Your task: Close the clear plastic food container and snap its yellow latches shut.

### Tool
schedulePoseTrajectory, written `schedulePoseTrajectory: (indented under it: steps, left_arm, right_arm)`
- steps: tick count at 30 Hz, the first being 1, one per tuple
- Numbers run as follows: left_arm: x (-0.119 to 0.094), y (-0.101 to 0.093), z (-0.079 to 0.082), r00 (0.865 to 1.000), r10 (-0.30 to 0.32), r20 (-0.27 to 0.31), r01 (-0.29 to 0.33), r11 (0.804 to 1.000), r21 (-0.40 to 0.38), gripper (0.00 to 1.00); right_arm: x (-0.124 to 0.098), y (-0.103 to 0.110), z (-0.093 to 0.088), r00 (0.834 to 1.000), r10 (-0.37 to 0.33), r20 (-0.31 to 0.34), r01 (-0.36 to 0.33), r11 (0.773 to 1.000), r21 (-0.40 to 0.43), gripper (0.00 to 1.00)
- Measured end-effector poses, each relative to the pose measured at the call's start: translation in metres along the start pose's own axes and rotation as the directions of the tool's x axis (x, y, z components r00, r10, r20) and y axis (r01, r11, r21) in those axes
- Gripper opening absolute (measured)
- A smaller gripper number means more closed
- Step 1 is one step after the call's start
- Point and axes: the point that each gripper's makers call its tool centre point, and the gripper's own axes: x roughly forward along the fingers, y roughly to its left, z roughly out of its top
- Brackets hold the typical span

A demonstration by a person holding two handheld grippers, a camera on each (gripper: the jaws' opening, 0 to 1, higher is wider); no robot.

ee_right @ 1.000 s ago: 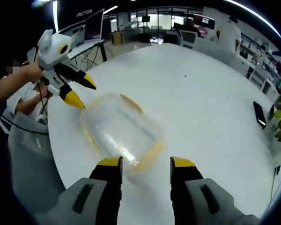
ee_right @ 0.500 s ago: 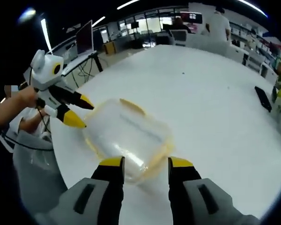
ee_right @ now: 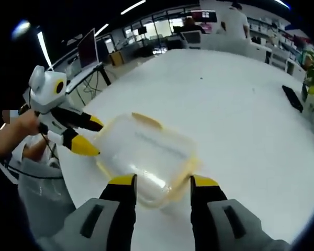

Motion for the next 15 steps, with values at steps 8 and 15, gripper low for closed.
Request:
schedulePoseTrajectory:
  steps: [8, 15]
  left_arm:
    - [0.0001, -0.0018, 0.0011, 1.000, 0.004, -0.006, -0.004, 1.000, -0.012, 0.35]
    - [0.0010, -0.0012, 0.0014, 0.999, 0.025, -0.027, -0.027, 0.999, -0.044, 0.33]
  right_arm:
    - [0.0032, 0.0033, -0.0029, 0.999, -0.014, -0.052, 0.016, 0.998, 0.056, 0.34]
    - [0.0051, 0.0062, 0.0002, 0.998, -0.039, -0.056, 0.043, 0.997, 0.064, 0.33]
